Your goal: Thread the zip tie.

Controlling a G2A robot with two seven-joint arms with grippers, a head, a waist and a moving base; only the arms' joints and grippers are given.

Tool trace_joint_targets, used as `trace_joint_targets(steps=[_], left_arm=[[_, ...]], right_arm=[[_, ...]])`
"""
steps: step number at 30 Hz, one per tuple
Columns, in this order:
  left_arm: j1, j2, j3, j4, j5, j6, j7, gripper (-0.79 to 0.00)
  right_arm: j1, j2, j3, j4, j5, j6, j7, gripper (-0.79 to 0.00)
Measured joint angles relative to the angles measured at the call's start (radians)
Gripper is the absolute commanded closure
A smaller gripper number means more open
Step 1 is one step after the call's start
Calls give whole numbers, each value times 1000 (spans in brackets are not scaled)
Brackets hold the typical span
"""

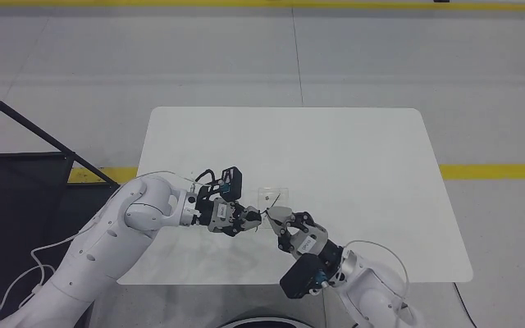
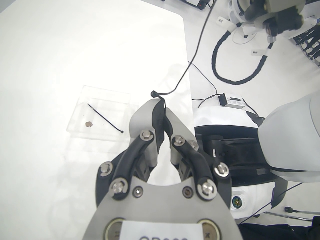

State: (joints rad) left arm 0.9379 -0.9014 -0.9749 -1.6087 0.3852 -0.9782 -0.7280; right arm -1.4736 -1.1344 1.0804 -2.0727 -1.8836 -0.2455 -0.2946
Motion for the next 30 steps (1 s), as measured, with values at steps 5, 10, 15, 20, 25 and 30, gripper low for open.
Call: trace_joint_targets(steps=[5,10,15,20,25,30], left_arm=[[0,0,0,0,0,0,0,0],[0,0,0,0,0,0,0,0],[0,0,0,0,0,0,0,0],[0,0,0,0,0,0,0,0],[0,0,0,0,0,0,0,0],[0,0,0,0,0,0,0,0]], right_arm=[[-1,-2,-3,-2,-8,19,9,0],[-5,-5,-7,-2,-21,44,7,0],[-6,-6,-8,-2,-23,46,10,0],[-8,-8,-7,-1,-25,56,16,0],[-8,-9,-9,0,-29,50,18,0],[1,-8,-14,1,-41,7,20,0]])
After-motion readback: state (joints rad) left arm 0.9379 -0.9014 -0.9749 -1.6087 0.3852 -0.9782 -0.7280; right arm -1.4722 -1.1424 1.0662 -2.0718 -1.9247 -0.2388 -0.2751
